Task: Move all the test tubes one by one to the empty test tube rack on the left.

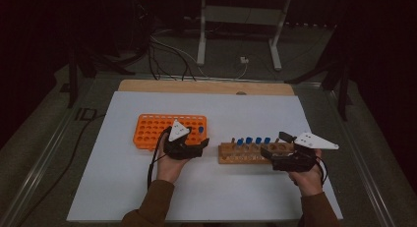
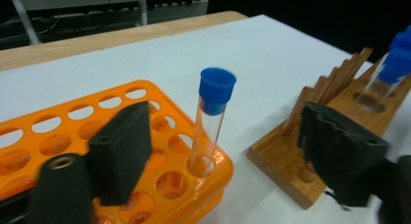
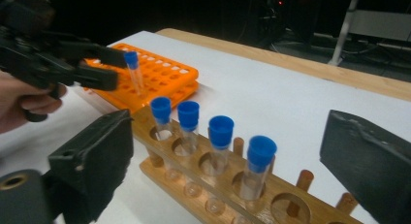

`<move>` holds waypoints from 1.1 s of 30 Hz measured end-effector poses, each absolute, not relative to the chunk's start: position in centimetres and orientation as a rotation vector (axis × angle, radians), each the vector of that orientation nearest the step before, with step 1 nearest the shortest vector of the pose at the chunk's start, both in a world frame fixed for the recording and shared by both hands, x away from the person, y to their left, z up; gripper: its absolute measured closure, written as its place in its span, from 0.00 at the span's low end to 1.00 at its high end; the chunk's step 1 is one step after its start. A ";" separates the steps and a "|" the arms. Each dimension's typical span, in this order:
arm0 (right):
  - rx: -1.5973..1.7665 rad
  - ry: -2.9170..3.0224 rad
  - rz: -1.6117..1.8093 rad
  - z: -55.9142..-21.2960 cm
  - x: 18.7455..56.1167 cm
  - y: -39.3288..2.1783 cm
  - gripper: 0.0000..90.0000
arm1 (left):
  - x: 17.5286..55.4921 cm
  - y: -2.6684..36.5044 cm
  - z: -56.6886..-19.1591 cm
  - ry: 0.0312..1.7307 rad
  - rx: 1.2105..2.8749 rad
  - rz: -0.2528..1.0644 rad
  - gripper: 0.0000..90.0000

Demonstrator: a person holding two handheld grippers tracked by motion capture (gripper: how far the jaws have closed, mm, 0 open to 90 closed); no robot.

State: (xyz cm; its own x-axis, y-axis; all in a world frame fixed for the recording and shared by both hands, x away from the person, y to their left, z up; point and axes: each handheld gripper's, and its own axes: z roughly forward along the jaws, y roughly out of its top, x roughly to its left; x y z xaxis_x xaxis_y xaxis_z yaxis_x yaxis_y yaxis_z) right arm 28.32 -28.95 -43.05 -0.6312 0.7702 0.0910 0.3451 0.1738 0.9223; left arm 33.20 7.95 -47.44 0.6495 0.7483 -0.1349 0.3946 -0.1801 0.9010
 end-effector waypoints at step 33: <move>1.097 2.155 1.267 -46.1 30.5 -28.5 0.76 | 29.9 9.3 -46.0 0.890 1.748 0.422 0.01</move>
